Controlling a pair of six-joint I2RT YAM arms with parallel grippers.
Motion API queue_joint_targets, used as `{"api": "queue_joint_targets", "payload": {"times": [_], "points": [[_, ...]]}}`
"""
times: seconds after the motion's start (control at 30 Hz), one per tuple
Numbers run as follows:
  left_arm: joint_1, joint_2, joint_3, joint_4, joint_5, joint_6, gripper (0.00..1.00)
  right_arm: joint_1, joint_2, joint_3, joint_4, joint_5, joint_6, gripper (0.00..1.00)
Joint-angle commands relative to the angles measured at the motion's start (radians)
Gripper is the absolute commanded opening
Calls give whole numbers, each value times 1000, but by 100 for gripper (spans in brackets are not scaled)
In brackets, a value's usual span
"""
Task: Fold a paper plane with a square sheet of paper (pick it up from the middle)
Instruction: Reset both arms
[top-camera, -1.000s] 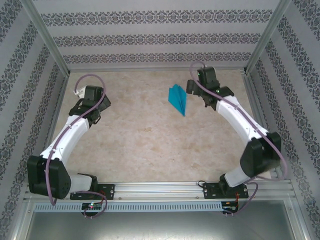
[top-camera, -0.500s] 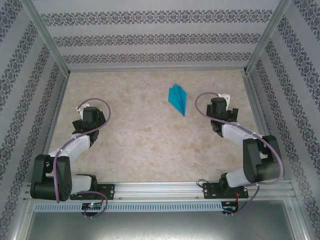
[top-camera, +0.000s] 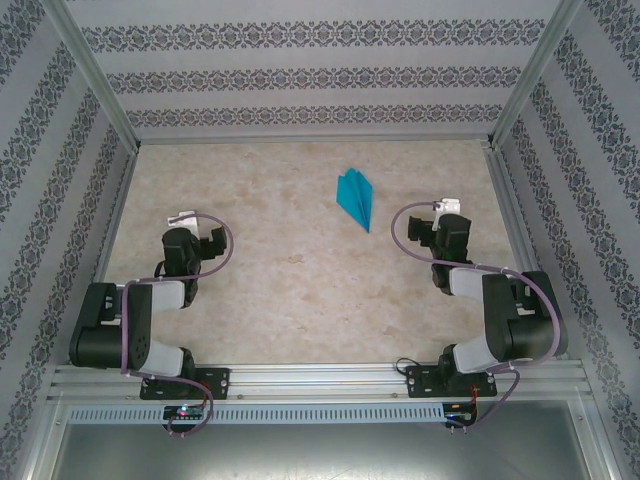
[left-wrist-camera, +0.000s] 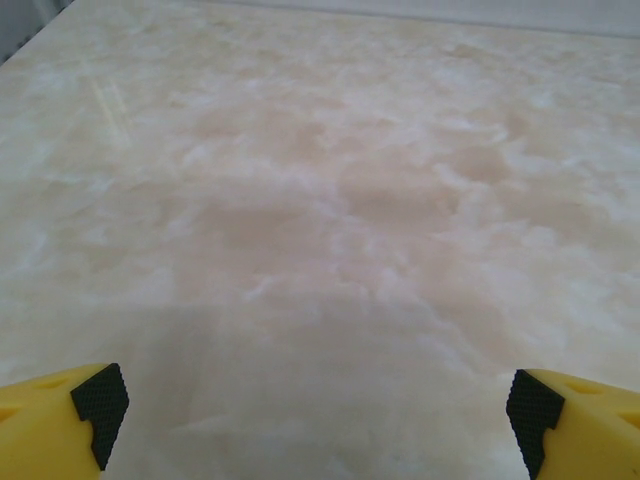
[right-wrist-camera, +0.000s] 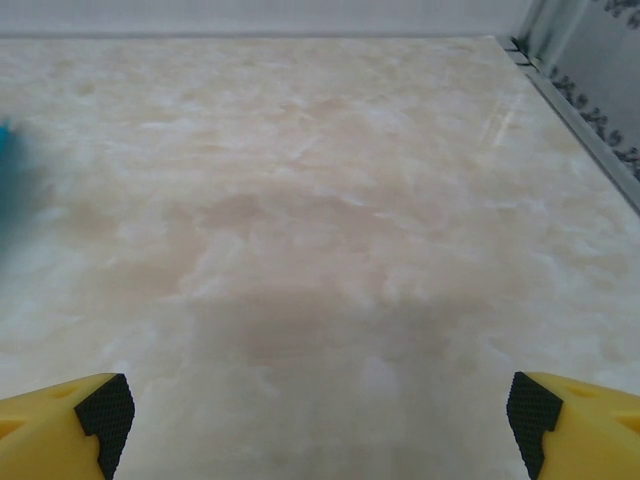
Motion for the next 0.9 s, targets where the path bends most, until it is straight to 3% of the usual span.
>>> {"api": "queue_joint_targets", "payload": {"times": [0.0, 0.33, 0.87], "points": [[15, 50, 0, 146, 65, 43, 100, -7, 25, -41, 178, -89, -21, 98], [-21, 115, 60, 83, 9, 74, 100, -13, 28, -29, 155, -99, -18, 98], [-26, 119, 70, 66, 26, 85, 100, -13, 29, -29, 155, -102, -16, 98]]}}
